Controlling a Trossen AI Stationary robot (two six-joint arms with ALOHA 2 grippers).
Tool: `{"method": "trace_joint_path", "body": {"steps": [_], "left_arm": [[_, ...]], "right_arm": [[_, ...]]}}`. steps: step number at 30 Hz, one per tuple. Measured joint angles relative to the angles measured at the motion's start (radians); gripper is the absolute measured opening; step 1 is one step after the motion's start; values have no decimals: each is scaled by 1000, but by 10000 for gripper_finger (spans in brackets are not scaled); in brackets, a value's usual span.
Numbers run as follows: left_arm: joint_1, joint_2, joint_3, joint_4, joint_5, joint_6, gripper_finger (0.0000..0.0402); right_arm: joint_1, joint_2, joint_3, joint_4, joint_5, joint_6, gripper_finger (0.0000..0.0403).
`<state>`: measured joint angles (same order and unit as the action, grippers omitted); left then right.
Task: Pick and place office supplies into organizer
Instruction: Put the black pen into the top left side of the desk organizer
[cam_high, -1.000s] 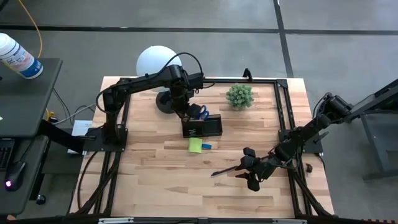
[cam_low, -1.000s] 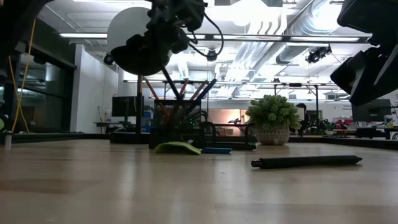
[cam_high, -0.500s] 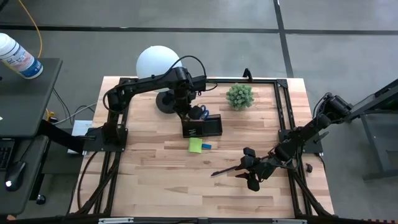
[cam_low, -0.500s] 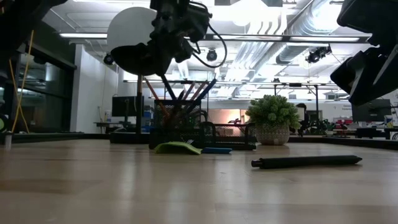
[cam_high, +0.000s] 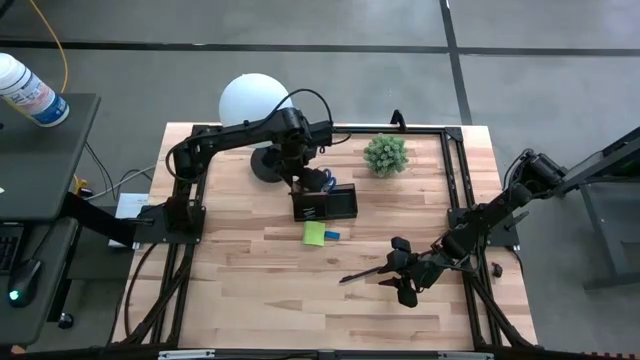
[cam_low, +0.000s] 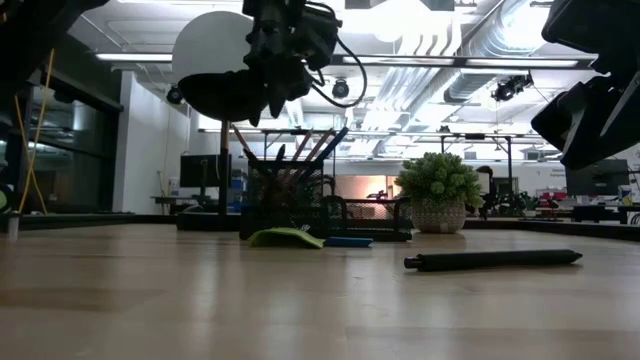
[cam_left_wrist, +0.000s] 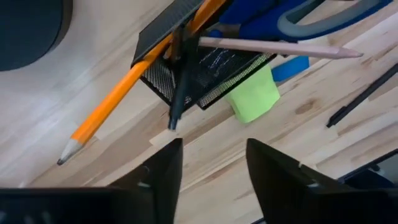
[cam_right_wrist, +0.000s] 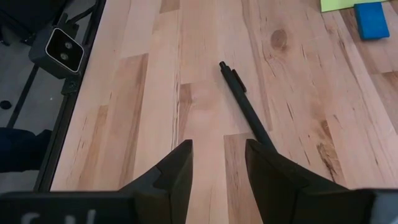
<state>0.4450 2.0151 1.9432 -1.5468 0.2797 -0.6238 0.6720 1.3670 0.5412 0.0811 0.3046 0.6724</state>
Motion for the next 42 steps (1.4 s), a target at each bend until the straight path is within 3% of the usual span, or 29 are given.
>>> {"method": "trace_joint_path", "body": {"steps": [6,10,15,24,33,36,42], "left_arm": [[0,0,115,-5,-14,2,186],[-34,0,246,-25,-46,7,173],[-173,-12,410,-23,-148,10,145],[-569,-51,383,62,-537,-142,114],[-864,90,384,234,-915,-196,111],[-908,166,383,222,-944,-211,111],[-942,306,382,172,-974,-411,111]], "right_arm": [[0,0,0,0,0,0,138],[7,0,0,0,0,0,138],[26,0,0,-13,0,10,138],[44,0,0,-91,19,49,138],[44,0,0,-100,3,63,138],[44,0,0,-99,-17,64,138],[49,-9,0,-100,-49,72,138]]}}
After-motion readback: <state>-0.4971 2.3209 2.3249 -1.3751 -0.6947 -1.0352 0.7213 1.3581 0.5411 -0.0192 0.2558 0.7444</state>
